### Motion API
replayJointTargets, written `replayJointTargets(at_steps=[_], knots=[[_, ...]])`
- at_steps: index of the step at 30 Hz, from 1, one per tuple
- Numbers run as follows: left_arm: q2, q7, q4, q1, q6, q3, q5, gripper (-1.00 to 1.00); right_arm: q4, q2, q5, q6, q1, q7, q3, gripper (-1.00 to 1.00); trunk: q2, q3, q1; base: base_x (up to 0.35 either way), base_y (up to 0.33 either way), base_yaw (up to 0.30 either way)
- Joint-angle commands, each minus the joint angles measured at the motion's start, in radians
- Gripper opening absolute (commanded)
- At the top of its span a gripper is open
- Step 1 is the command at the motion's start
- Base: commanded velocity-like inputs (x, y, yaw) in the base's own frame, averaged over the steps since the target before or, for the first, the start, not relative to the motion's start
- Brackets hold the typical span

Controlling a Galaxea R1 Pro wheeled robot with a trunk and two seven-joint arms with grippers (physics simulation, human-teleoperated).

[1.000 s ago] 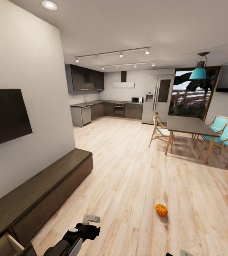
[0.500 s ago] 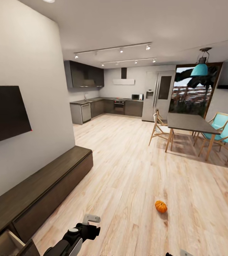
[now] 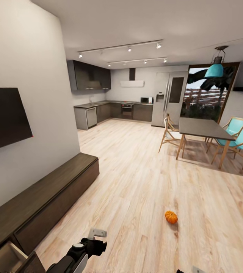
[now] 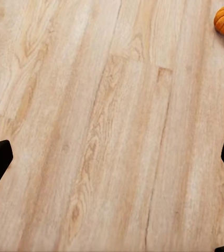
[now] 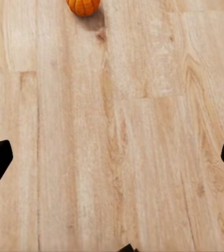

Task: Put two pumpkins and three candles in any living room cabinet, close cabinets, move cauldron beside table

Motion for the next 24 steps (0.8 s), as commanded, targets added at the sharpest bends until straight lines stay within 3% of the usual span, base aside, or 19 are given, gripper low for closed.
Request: replayJointTargets(at_steps=[1, 24], knots=[[0.001, 0.008, -0.002, -0.001, 0.004, -0.004, 0.01, 1.0, -0.002, -0.002, -0.007, 0.001, -0.001, -0.009, 0.007, 1.0, -0.002, -0.003, 0.0, 0.0, 0.0, 0.0], [0.001, 0.008, -0.001, -0.001, 0.003, -0.005, 0.008, 1.0, -0.002, 0.0, -0.006, -0.004, 0.0, -0.009, 0.007, 1.0, -0.002, -0.04, 0.0, 0.0, 0.0, 0.0]])
